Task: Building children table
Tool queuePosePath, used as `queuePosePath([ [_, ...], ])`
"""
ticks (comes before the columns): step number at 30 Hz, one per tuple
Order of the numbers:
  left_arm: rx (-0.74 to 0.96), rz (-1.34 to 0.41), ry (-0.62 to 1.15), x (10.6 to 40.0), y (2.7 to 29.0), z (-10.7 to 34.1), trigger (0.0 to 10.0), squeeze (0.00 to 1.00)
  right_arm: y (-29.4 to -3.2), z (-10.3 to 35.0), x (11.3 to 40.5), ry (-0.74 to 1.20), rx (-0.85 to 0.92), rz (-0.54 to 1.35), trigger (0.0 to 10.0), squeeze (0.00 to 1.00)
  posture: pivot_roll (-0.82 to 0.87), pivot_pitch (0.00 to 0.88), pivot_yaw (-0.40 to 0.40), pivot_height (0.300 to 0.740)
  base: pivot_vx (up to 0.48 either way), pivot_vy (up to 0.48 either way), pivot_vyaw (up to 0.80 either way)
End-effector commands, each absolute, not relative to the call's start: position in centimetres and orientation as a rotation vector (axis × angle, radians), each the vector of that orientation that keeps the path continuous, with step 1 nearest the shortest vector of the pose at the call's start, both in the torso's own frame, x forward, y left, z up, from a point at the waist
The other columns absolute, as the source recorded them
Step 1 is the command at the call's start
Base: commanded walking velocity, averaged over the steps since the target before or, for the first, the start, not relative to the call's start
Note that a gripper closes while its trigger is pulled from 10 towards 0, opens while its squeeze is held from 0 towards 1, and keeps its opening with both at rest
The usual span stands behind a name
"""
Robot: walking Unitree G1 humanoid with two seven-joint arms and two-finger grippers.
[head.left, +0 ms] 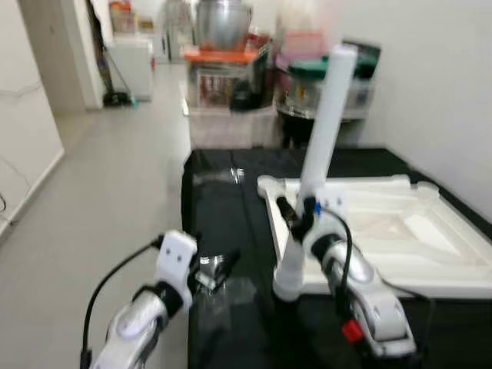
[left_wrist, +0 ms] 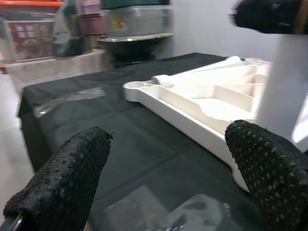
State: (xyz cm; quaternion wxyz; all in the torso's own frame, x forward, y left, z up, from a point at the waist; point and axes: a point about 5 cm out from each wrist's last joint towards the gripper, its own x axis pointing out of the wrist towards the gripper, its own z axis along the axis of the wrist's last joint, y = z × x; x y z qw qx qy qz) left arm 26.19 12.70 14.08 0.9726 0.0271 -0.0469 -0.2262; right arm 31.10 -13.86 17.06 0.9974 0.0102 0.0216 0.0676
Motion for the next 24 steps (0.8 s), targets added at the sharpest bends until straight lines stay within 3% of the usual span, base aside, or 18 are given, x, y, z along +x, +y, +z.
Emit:
queuePosePath([
  [1, 0.061, -0.450, -0.081, 26.27, 12.83, 13.73, 10.0, 0.00, -16.72, 13.64, 30.55, 0.206, -0.025, -0.042, 0.0, 0.00, 0.04, 0.000, -0.070, 0.740, 0.000, 0.000, 0.00],
  [14, 0.066, -0.440, -0.077, 26.29, 12.99, 13.65, 10.0, 0.00, -17.14, 13.63, 30.38, 0.241, -0.046, -0.155, 0.0, 0.00, 0.05, 0.000, -0.068, 0.740, 0.000, 0.000, 0.00],
  [15, 0.067, -0.439, -0.076, 26.32, 13.02, 13.65, 10.0, 0.00, -16.96, 13.65, 30.43, 0.243, -0.047, -0.145, 8.6, 0.00, 0.05, 0.000, -0.067, 0.740, 0.000, 0.000, 0.00],
  [16, 0.068, -0.439, -0.076, 26.33, 13.03, 13.64, 10.0, 0.00, -16.82, 13.65, 30.47, 0.244, -0.047, -0.138, 10.0, 0.00, 0.05, 0.000, -0.067, 0.740, 0.000, 0.000, 0.00],
  [24, 0.070, -0.442, -0.074, 26.43, 13.11, 13.58, 10.0, 0.00, -16.83, 14.34, 30.46, 0.194, -0.016, -0.151, 10.0, 0.02, 0.04, 0.000, -0.060, 0.740, 0.000, 0.000, 0.00],
])
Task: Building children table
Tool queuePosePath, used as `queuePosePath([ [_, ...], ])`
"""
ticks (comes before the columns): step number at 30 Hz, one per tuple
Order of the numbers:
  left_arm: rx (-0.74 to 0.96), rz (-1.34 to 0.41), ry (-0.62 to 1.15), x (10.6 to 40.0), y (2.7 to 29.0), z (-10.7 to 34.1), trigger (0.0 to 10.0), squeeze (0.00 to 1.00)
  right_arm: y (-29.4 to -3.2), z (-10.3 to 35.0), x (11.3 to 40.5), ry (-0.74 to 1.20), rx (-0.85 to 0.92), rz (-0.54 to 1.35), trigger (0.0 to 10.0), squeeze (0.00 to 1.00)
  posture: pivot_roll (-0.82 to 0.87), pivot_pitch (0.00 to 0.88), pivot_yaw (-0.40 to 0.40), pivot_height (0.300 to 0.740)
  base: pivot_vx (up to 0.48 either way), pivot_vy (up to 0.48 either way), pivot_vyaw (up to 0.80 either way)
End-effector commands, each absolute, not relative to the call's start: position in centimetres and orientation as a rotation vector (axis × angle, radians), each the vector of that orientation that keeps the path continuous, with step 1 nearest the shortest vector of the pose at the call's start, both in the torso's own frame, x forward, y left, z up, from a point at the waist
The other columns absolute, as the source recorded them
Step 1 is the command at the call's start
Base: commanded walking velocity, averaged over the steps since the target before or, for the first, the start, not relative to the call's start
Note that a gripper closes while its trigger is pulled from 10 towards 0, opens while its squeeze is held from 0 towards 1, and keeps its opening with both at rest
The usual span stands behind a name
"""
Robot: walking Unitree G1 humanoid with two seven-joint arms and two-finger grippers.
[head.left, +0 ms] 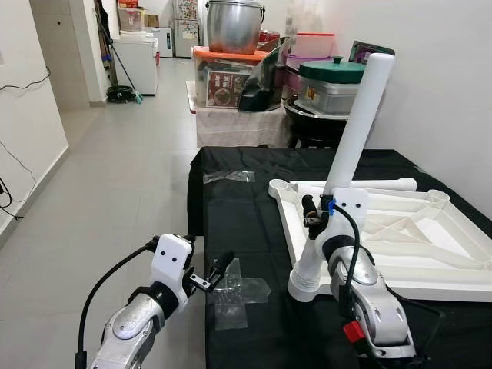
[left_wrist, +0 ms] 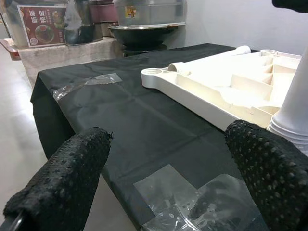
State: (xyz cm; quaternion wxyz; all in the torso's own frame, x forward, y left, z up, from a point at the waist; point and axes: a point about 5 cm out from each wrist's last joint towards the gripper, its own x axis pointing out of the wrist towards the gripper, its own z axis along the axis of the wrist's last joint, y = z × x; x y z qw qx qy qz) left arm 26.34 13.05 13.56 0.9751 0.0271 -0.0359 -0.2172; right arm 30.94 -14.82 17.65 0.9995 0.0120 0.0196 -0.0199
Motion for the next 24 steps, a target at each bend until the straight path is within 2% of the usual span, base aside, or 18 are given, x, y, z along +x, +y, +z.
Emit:
queuePosePath([
  [1, 0.071, -0.443, -0.075, 26.4, 13.1, 13.6, 10.0, 0.00, -16.8, 14.5, 30.5, 0.188, -0.019, -0.152, 10.0, 0.09, 0.04, 0.000, -0.060, 0.740, 0.000, 0.000, 0.00],
  [2, 0.071, -0.444, -0.075, 26.4, 13.1, 13.6, 10.0, 0.00, -16.8, 14.7, 30.5, 0.185, -0.011, -0.152, 10.0, 0.36, 0.04, 0.000, -0.059, 0.740, 0.000, 0.000, 0.00],
  [4, 0.071, -0.444, -0.075, 26.4, 13.1, 13.6, 10.0, 0.00, -16.8, 14.7, 30.5, 0.185, -0.011, -0.152, 10.0, 0.36, 0.04, 0.000, -0.059, 0.740, 0.000, 0.000, 0.00],
  [7, 0.074, -0.446, -0.074, 26.5, 13.2, 13.6, 10.0, 0.00, -17.0, 15.8, 30.9, 0.149, -0.012, -0.144, 10.0, 0.31, 0.04, 0.000, -0.054, 0.740, 0.000, 0.000, 0.00],
  [8, 0.076, -0.447, -0.074, 26.5, 13.2, 13.6, 10.0, 0.00, -17.2, 16.4, 31.1, 0.128, -0.011, -0.143, 10.0, 0.23, 0.04, 0.000, -0.054, 0.740, 0.000, 0.000, 0.00],
  [9, 0.078, -0.448, -0.073, 26.5, 13.2, 13.6, 10.0, 0.00, -17.4, 16.9, 31.2, 0.114, -0.020, -0.147, 10.0, 0.19, 0.04, 0.000, -0.054, 0.740, 0.000, 0.000, 0.00],
  [19, 0.079, -0.452, -0.075, 26.5, 13.2, 13.5, 10.0, 0.00, -17.7, 17.8, 31.3, 0.070, -0.033, -0.151, 10.0, 0.16, 0.03, 0.000, -0.055, 0.740, 0.000, 0.000, 0.00],
  [21, 0.079, -0.454, -0.074, 26.5, 13.1, 13.5, 10.0, 0.00, -17.5, 18.1, 31.3, 0.053, -0.035, -0.148, 10.0, 0.03, 0.03, 0.000, -0.054, 0.740, 0.000, 0.000, 0.00],
  [24, 0.079, -0.455, -0.073, 26.5, 13.1, 13.5, 10.0, 0.00, -17.5, 18.1, 31.2, 0.047, -0.030, -0.150, 10.0, 0.00, 0.03, 0.000, -0.053, 0.740, 0.000, 0.000, 0.00],
])
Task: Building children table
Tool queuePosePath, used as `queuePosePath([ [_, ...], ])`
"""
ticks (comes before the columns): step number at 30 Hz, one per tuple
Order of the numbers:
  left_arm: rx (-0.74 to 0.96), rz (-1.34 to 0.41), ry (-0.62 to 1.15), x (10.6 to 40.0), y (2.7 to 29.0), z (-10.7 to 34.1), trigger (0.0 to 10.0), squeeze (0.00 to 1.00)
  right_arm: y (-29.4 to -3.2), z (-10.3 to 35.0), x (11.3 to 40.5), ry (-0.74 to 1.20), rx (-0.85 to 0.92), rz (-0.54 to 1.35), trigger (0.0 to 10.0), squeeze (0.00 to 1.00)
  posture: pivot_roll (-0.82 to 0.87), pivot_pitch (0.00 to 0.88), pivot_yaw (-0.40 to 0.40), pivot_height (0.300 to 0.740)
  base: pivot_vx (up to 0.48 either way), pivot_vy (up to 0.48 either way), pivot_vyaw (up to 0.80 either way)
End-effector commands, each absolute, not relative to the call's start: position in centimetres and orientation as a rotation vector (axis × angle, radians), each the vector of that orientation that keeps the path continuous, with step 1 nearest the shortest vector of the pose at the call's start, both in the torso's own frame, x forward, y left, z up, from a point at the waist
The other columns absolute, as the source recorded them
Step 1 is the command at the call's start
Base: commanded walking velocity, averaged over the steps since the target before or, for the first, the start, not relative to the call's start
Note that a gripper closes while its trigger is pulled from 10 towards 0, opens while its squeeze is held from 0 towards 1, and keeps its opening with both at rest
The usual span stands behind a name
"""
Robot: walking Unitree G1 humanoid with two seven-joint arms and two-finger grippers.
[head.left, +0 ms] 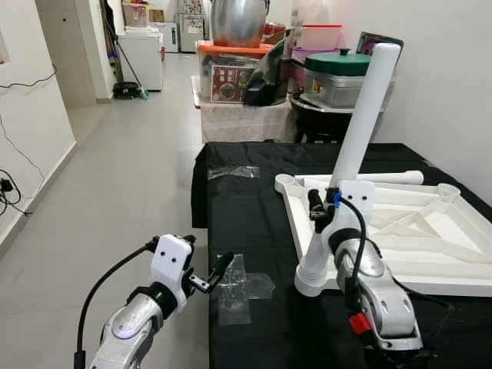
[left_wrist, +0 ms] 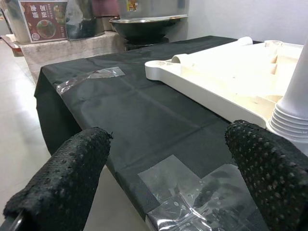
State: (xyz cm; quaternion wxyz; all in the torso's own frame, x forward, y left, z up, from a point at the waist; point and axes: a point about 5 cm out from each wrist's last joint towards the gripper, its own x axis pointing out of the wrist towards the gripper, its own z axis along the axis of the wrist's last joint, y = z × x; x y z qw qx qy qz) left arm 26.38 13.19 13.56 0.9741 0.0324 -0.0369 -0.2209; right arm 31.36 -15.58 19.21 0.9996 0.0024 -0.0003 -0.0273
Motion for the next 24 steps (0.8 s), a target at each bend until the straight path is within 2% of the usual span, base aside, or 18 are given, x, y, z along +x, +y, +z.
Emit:
queuePosePath([
  [1, 0.079, -0.455, -0.072, 26.53, 13.14, 13.43, 10.0, 0.00, -17.46, 18.11, 31.21, 0.045, -0.020, -0.153, 10.0, 0.00, 0.03, 0.000, -0.053, 0.740, 0.000, 0.000, 0.00],
  [12, 0.081, -0.462, -0.073, 26.60, 13.14, 13.42, 10.0, 0.00, -17.61, 18.39, 31.22, 0.029, 0.046, -0.165, 10.0, 0.00, 0.03, 0.000, -0.048, 0.740, 0.000, 0.000, 0.00],
  [13, 0.081, -0.464, -0.073, 26.60, 13.11, 13.41, 10.0, 0.00, -17.52, 18.31, 31.14, 0.028, 0.042, -0.157, 10.0, 0.82, 0.03, 0.000, -0.048, 0.740, 0.000, 0.000, 0.00],
  [14, 0.081, -0.464, -0.073, 26.59, 13.10, 13.40, 10.0, 0.00, -17.46, 18.28, 31.11, 0.028, 0.043, -0.152, 10.0, 1.00, 0.03, 0.000, -0.048, 0.740, 0.000, 0.000, 0.00],
  [24, 0.082, -0.466, -0.071, 26.56, 13.07, 13.33, 10.0, 0.00, -17.36, 18.71, 31.13, 0.008, 0.047, -0.127, 10.0, 1.00, 0.03, 0.000, -0.050, 0.740, 0.000, 0.000, 0.00],
])
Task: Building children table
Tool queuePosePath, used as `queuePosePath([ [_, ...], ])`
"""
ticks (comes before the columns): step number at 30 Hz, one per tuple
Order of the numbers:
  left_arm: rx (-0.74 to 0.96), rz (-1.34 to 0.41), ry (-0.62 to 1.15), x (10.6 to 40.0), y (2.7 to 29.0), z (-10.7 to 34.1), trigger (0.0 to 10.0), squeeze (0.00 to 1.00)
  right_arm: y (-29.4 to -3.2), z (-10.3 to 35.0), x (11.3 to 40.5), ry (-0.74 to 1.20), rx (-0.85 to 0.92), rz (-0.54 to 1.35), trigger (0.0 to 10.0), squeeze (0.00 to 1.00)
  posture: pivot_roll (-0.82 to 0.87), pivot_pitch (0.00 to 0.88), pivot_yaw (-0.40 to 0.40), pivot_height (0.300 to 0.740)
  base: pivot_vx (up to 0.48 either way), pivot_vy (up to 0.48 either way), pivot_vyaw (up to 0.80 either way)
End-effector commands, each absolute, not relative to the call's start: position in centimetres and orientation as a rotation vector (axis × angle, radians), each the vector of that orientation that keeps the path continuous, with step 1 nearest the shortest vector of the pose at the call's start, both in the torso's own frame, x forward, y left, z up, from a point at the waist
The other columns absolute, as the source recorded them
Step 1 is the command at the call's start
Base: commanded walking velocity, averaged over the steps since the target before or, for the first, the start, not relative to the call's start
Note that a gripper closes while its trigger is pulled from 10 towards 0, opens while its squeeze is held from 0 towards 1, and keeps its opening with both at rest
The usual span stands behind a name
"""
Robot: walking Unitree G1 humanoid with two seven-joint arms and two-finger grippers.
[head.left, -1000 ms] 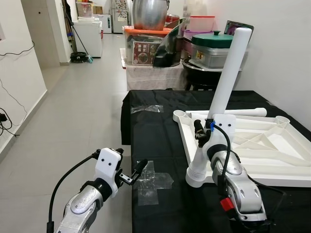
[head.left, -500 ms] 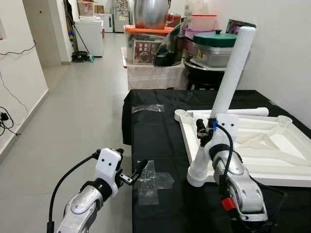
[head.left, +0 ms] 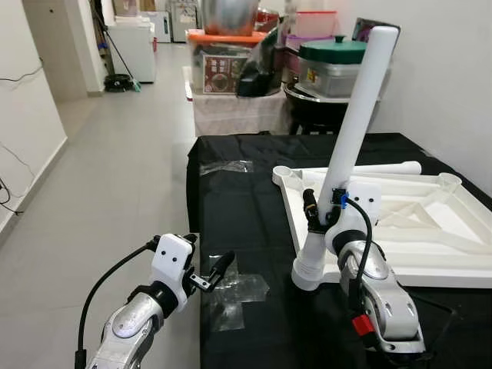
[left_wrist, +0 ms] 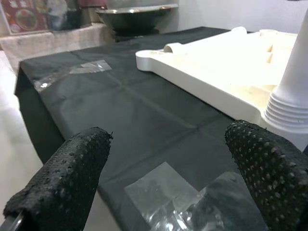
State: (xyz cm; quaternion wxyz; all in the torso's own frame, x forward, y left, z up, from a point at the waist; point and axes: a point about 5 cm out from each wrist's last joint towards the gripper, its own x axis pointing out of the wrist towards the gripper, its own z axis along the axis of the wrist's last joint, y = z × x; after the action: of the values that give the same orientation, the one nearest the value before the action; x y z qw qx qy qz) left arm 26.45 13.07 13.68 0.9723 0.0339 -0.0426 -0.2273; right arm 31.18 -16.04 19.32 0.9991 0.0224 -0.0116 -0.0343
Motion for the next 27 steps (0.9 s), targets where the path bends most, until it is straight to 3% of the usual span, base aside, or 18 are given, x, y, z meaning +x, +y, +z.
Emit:
queuePosePath([
  [1, 0.082, -0.466, -0.071, 26.6, 13.1, 13.3, 10.0, 0.00, -17.4, 18.7, 31.1, 0.008, 0.047, -0.127, 10.0, 1.00, 0.03, 0.000, -0.050, 0.740, 0.000, 0.000, 0.00],
  [13, 0.084, -0.474, -0.068, 26.5, 13.1, 13.3, 10.0, 0.00, -17.0, 20.8, 30.9, -0.083, 0.040, -0.008, 10.0, 1.00, 0.02, 0.000, -0.039, 0.740, 0.000, 0.000, 0.00],
  [19, 0.085, -0.483, -0.067, 26.5, 13.1, 13.3, 10.0, 0.00, -16.9, 22.4, 30.7, -0.148, 0.030, 0.215, 10.0, 1.00, 0.02, 0.000, -0.035, 0.740, 0.000, 0.000, 0.00],
  [26, 0.086, -0.487, -0.066, 26.6, 13.1, 13.3, 10.0, 0.00, -19.1, 23.8, 31.7, -0.177, -0.032, 0.399, 10.0, 1.00, 0.02, 0.000, -0.032, 0.740, 0.000, 0.000, 0.00],
  [27, 0.086, -0.490, -0.066, 26.6, 13.0, 13.3, 10.0, 0.00, -19.3, 23.8, 32.0, -0.175, -0.059, 0.411, 10.0, 0.80, 0.02, 0.000, -0.032, 0.740, 0.000, 0.000, 0.00],
])
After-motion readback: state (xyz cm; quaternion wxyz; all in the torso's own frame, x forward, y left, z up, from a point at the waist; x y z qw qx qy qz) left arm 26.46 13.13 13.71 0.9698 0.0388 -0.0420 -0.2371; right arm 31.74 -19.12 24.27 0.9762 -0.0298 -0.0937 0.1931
